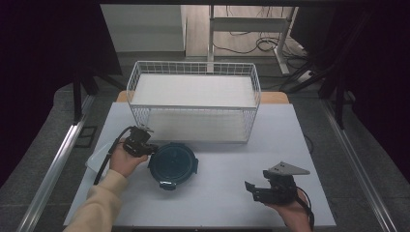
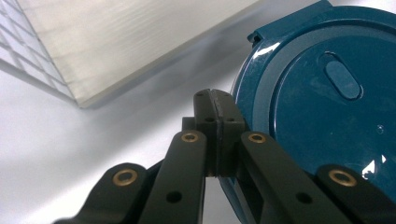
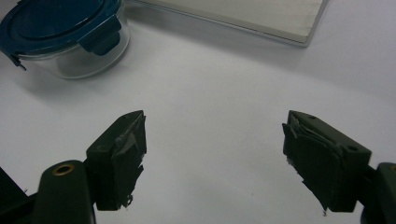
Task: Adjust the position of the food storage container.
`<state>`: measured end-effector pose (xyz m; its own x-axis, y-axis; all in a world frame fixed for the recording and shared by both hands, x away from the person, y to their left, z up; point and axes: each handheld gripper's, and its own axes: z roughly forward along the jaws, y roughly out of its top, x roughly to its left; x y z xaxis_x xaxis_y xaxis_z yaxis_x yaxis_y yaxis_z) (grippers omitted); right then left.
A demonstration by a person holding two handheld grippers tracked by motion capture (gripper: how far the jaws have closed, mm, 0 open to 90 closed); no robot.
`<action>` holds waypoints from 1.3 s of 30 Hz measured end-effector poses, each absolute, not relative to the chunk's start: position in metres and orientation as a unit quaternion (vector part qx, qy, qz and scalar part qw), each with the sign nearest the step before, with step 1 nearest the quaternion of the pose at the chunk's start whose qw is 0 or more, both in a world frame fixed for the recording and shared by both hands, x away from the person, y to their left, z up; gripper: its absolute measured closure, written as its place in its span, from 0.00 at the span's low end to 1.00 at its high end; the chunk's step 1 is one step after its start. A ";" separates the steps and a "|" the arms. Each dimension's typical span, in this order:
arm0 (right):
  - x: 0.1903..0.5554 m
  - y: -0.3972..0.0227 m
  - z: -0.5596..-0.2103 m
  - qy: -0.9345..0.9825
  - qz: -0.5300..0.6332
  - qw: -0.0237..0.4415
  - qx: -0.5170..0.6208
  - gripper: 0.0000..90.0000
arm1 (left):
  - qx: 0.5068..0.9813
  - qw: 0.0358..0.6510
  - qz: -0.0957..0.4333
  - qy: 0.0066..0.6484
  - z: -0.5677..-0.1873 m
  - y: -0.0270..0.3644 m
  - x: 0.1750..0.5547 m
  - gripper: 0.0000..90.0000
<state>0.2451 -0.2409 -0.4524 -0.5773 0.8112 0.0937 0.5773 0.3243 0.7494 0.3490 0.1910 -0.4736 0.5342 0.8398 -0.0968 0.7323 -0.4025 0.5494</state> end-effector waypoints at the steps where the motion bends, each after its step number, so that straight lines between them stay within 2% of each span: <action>1: 0.245 -0.241 -0.452 0.800 0.387 0.152 0.433 0.24 | 0.831 0.275 0.097 0.473 -0.474 0.190 0.349 1.00; 25: 0.245 -0.239 -0.454 0.802 0.385 0.151 0.431 0.24 | 0.851 0.287 0.071 0.435 -0.475 0.147 0.327 1.00; 39: 0.246 -0.238 -0.456 0.803 0.382 0.149 0.431 0.24 | 0.848 0.299 0.057 0.434 -0.475 0.130 0.319 1.00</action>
<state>0.2459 -0.2381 -0.4564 -0.5836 0.8070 0.0908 0.5794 0.3354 0.7429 0.3189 0.1300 -0.4754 0.6161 0.7708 -0.1621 0.7023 -0.4444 0.5561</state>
